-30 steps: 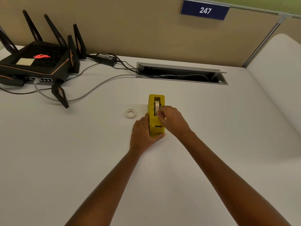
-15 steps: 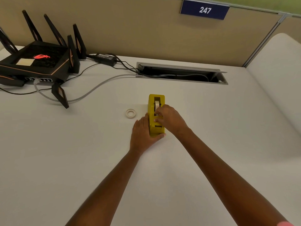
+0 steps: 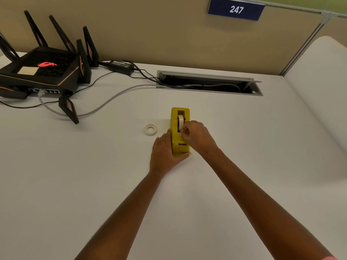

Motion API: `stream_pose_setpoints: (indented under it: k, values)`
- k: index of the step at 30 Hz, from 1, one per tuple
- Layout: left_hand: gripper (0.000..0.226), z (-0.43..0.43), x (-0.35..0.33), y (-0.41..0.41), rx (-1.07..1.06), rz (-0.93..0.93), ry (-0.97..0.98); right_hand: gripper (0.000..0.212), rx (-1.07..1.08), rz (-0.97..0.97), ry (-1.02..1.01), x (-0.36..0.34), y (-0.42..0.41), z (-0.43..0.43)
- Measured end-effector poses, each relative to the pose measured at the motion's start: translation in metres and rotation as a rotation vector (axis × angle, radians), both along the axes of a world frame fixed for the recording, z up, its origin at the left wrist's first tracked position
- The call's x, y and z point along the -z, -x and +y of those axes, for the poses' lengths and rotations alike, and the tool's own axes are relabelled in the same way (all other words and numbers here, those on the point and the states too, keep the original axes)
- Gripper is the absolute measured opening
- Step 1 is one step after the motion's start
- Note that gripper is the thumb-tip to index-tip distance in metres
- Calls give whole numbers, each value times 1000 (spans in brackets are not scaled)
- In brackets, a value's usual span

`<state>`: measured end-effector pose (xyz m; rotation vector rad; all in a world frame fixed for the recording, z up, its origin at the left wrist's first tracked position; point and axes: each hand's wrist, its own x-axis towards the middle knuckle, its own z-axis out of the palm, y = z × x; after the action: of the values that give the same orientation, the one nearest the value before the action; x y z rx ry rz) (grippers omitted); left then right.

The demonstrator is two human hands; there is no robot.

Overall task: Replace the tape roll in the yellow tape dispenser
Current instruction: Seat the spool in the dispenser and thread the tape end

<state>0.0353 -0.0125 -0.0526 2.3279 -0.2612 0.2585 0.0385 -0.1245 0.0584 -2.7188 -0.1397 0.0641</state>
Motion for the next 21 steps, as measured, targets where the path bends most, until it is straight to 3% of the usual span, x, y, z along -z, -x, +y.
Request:
stream_pose_setpoints:
  k: [9,21]
  values:
    - [102,0,3,-1,2,6,-8,19,-74,-138,161,0,3,3]
    - [99,-1,6,-2,-19,-23,-37,23,-75,-124,231,-1,15,6]
